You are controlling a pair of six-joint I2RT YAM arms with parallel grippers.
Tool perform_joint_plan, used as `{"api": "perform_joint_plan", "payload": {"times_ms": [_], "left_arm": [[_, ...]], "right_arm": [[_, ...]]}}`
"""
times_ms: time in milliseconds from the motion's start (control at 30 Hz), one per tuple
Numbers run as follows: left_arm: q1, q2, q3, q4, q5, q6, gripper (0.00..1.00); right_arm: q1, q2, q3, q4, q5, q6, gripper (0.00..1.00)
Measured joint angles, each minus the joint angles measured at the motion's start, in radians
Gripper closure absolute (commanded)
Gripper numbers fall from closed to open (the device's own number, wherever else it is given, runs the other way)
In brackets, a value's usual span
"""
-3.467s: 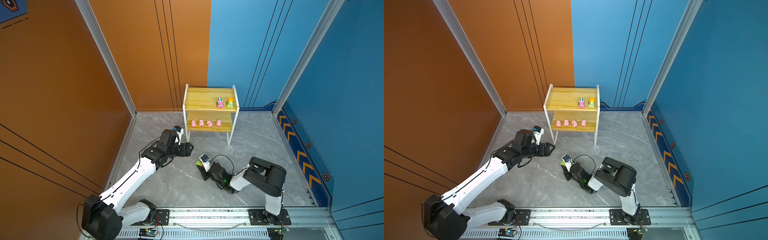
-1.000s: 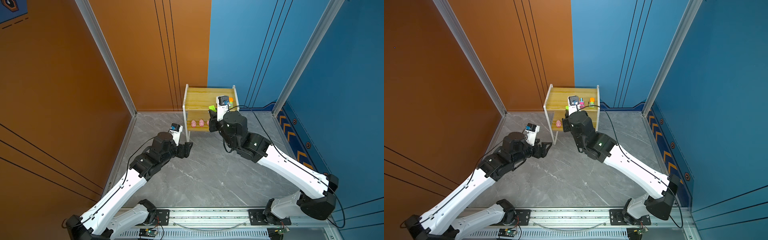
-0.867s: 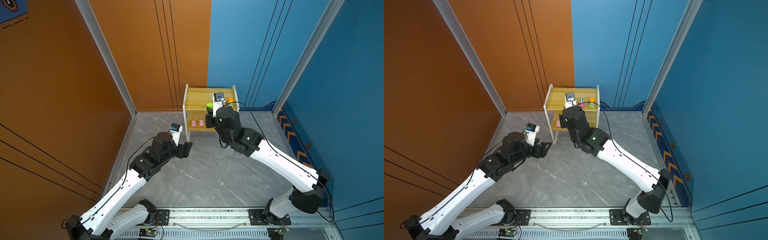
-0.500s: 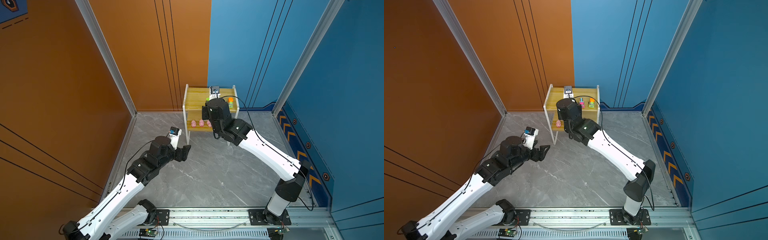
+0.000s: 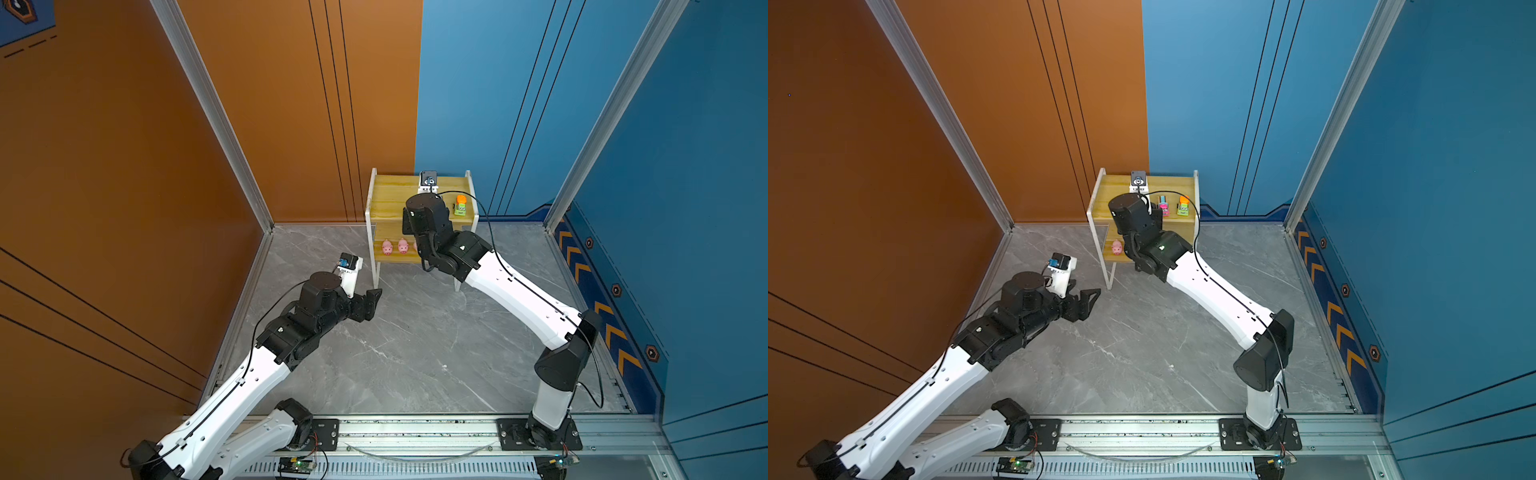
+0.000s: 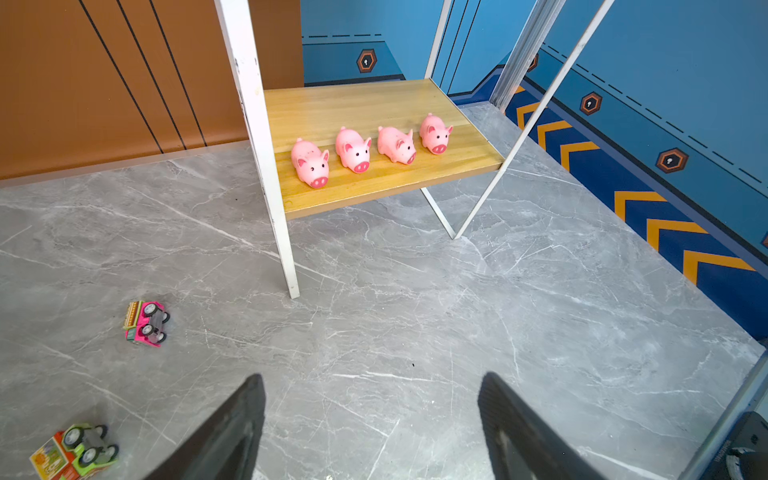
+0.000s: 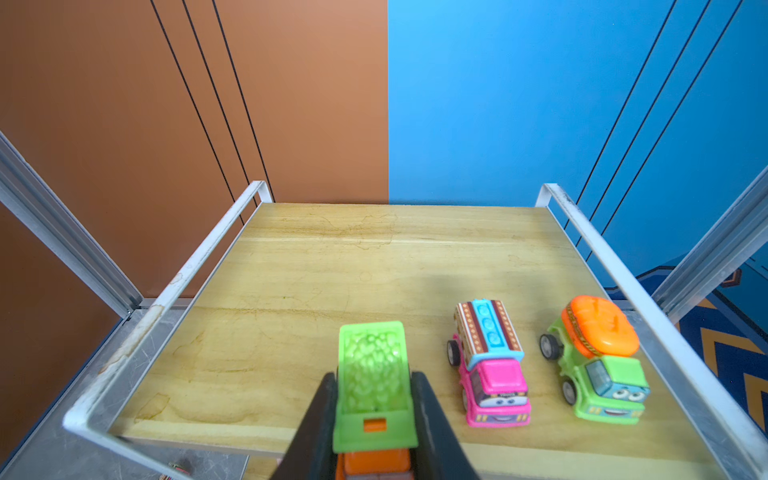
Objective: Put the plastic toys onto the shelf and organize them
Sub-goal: 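Carry the dump truck over the top tier and lower it beside the bus, then open the right gripper and withdraw while the left gripper reaches toward the box truck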
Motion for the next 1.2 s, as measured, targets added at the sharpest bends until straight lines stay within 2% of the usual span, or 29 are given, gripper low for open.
{"api": "perform_joint_plan", "payload": {"times_ms": [433, 633, 700, 1000, 1200], "left_arm": [[0.013, 0.008, -0.001, 0.003, 0.019, -0.004, 0.18], [0.015, 0.013, -0.001, 0.003, 0.019, -0.007, 0.18], [0.015, 0.017, -0.001, 0.003, 0.02, -0.007, 0.18], [0.018, 0.021, -0.001, 0.003, 0.023, -0.008, 0.18], [0.031, 0.027, -0.001, 0.003, 0.026, -0.016, 0.18]], "right_arm": [[-0.033, 0.124, 0.116, -0.038, 0.014, 0.031, 0.76], [-0.044, 0.136, 0.126, -0.053, 0.024, 0.041, 0.74], [-0.047, 0.136, 0.126, -0.056, 0.024, 0.048, 0.71], [-0.054, 0.136, 0.132, -0.059, 0.023, 0.058, 0.43], [-0.049, 0.136, 0.142, -0.055, 0.019, 0.037, 0.38]]}}
